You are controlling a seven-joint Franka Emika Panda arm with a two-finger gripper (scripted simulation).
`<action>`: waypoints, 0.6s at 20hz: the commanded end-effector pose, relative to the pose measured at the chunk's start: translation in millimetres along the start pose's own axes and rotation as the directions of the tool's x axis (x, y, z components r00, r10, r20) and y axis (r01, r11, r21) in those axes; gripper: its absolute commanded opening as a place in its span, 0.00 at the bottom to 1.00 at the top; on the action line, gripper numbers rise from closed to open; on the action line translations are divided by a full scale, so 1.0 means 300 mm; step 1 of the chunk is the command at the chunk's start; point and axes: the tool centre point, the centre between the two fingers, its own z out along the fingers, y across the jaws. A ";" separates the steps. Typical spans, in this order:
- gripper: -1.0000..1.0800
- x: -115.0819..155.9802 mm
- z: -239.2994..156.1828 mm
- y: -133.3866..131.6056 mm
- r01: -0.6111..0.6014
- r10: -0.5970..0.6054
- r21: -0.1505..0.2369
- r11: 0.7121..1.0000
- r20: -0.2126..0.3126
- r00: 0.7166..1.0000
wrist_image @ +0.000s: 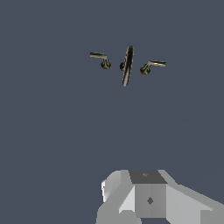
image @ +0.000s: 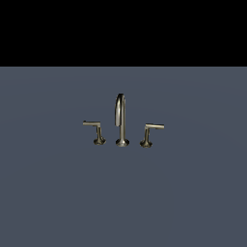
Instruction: Turn on the faucet by rotating a designated handle.
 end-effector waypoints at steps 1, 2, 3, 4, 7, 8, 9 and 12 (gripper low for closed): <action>0.00 0.000 0.000 0.000 0.000 0.000 0.000 1.000 0.000 1.000; 0.00 0.000 0.000 0.000 -0.001 0.001 0.000 1.000 0.000 1.000; 0.00 0.001 0.002 -0.001 -0.002 0.002 0.000 1.000 0.000 1.000; 0.00 0.001 0.004 -0.003 -0.005 0.005 0.000 1.000 0.000 1.000; 0.00 0.005 0.014 -0.012 -0.019 0.019 0.000 1.000 0.000 1.000; 0.00 0.007 0.020 -0.016 -0.026 0.026 0.000 1.000 0.000 1.000; 0.00 0.010 0.026 -0.021 -0.034 0.034 0.000 0.999 -0.001 0.999; 0.00 0.019 0.048 -0.040 -0.065 0.065 0.000 0.998 -0.001 0.998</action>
